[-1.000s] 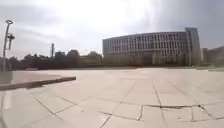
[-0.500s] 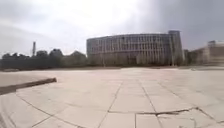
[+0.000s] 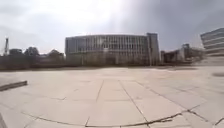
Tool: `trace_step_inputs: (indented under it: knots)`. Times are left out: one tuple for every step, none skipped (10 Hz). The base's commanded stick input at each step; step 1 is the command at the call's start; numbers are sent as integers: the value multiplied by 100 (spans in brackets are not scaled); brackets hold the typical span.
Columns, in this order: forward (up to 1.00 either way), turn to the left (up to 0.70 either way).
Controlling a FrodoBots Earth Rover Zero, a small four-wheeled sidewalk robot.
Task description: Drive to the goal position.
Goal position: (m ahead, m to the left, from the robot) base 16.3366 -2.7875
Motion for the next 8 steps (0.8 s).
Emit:
trace_step_inputs:
  knots:
    - [70, 0]
    - [70, 0]
    - [70, 0]
    - [70, 0]
    - [70, 0]
    - [70, 0]
    - [70, 0]
    - [70, 0]
